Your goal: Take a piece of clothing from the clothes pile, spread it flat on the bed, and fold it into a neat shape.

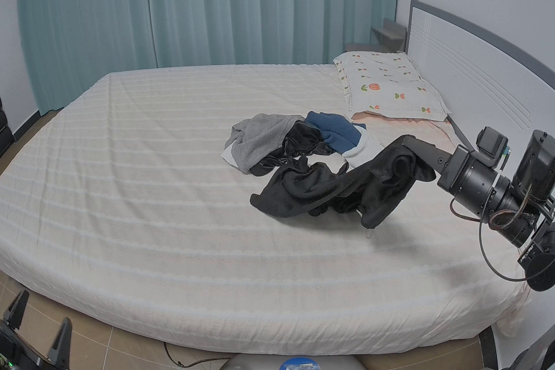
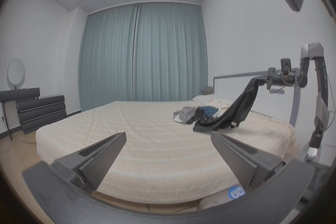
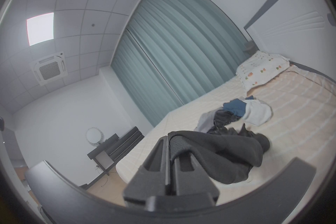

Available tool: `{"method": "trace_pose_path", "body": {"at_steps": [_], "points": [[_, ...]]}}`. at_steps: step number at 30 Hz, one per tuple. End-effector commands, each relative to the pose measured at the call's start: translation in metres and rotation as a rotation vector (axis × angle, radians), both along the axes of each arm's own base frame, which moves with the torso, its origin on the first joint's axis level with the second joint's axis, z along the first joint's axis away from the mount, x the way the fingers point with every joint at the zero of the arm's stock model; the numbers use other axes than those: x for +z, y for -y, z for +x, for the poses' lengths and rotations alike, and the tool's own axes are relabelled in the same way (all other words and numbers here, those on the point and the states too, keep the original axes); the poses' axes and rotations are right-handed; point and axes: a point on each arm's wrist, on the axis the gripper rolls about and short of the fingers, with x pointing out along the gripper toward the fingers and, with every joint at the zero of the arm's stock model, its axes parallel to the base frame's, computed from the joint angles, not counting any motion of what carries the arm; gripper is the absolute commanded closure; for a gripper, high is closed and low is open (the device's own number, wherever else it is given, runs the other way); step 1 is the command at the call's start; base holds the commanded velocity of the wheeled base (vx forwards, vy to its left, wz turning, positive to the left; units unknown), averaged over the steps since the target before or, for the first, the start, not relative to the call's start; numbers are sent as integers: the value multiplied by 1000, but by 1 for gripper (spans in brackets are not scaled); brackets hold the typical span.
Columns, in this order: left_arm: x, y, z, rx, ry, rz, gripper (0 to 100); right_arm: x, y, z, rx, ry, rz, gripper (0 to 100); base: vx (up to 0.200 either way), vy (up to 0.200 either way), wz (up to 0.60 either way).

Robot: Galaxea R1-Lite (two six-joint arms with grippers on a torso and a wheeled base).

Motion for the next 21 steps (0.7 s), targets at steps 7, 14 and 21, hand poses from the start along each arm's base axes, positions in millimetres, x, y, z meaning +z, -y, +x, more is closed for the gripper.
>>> {"method": "trace_pose_path", "body": {"at_steps": [7,14,21], "points": [[88,5,58,-183,-192,-29,0,40,-7,-27,75,69,34,100,0,0,0],[71,13,106,-287,-456,1,0,36,-13,-31,103,58,27,100,0,0,0],[45,33,147,-398,-652,34,0,29,-13,-20,80,30,13,100,0,0,0]]}}
